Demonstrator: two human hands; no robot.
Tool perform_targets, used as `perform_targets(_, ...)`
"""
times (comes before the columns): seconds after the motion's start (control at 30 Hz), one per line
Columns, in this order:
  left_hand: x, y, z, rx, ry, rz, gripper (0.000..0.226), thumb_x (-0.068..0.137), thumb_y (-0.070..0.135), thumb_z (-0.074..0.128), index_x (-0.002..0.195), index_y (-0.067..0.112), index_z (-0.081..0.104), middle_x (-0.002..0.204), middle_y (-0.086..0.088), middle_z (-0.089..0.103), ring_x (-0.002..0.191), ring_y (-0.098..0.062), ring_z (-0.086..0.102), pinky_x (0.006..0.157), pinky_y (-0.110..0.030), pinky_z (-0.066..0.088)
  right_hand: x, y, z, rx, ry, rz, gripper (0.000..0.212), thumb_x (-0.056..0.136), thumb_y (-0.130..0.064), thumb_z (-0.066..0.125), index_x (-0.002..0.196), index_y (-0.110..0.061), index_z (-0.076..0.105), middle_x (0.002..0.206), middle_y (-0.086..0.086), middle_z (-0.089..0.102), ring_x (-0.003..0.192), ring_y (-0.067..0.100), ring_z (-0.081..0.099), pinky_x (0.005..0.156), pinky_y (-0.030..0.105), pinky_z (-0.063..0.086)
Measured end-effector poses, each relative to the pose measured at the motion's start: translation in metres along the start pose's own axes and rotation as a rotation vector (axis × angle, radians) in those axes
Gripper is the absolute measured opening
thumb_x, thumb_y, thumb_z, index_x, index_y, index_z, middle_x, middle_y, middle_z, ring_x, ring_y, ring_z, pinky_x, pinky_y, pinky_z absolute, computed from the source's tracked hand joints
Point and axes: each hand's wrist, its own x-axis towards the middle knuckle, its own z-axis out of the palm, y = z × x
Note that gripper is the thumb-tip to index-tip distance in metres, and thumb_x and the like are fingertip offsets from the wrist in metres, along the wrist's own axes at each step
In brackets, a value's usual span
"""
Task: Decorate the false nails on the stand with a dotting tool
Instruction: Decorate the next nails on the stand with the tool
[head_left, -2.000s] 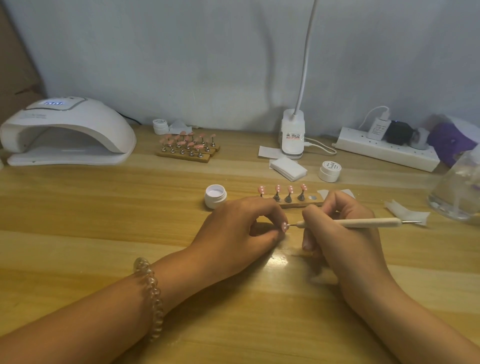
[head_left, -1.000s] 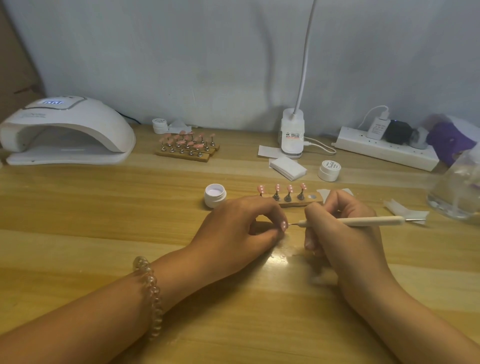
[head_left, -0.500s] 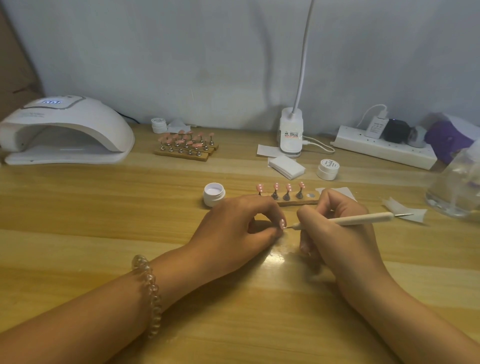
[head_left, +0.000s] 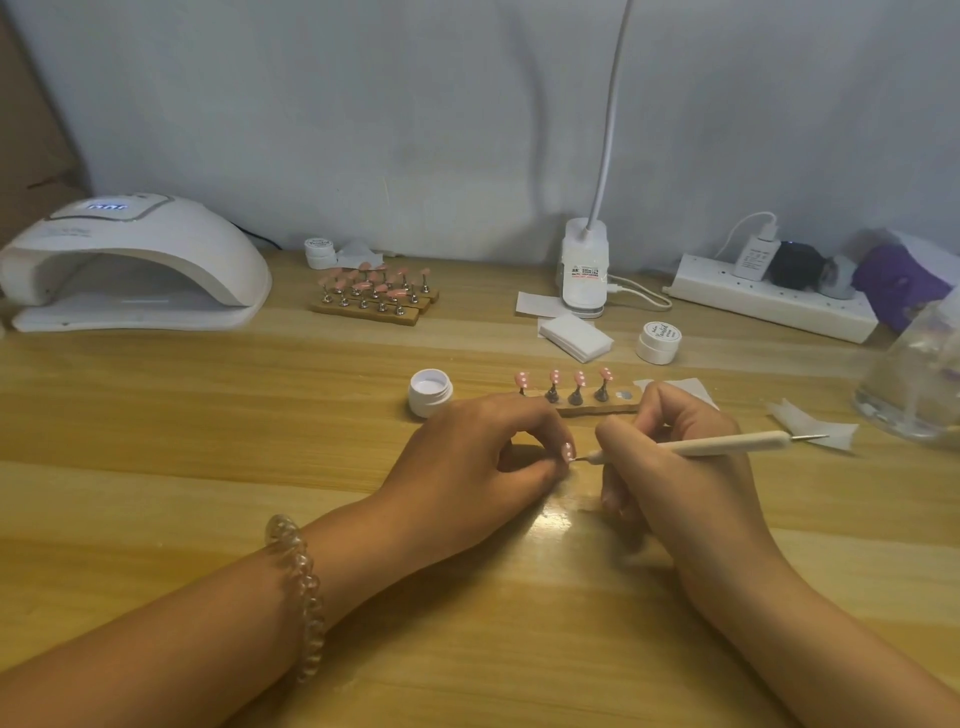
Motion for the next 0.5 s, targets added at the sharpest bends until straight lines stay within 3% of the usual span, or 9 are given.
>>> perform_targets(0.17, 0.0002, 0.0, 0.0, -0.006, -0.003, -0.008, 0.01, 0.084, 0.023, 0.072, 0.085, 0.033, 0.068, 0.081, 0.025, 0.061, 0.063, 0.004, 0.05, 0.058, -0.019, 0.033, 0.0004, 0.001, -0.0004, 0.002, 0.011, 0.01, 0.033, 0.075, 0.0, 0.058, 0.053, -0.02, 0.044, 0.039, 0.012, 0.051, 0.032, 0.015, 0.04, 0.035, 0.018, 0.031)
perform_targets(0.37, -0.0003, 0.0004, 0.0, -0.011, -0.002, -0.008, 0.01, 0.084, 0.022, 0.073, 0.084, 0.031, 0.068, 0.081, 0.024, 0.062, 0.062, 0.003, 0.051, 0.059, -0.018, 0.033, -0.0003, 0.0025, -0.0007, 0.005, -0.008, 0.008, 0.022, 0.073, -0.002, 0.059, 0.059, -0.01, 0.043, 0.04, 0.014, 0.052, 0.032, 0.018, 0.04, 0.033, 0.02, 0.03)
perform_targets(0.5, -0.0001, 0.0004, -0.0002, -0.006, -0.005, -0.011, 0.009, 0.084, 0.022, 0.073, 0.085, 0.03, 0.068, 0.08, 0.025, 0.061, 0.063, 0.003, 0.051, 0.058, -0.018, 0.033, 0.0003, 0.0031, -0.0006, 0.018, 0.016, -0.003, 0.032, 0.075, -0.002, 0.06, 0.053, -0.019, 0.044, 0.039, 0.011, 0.051, 0.032, 0.016, 0.039, 0.035, 0.02, 0.031)
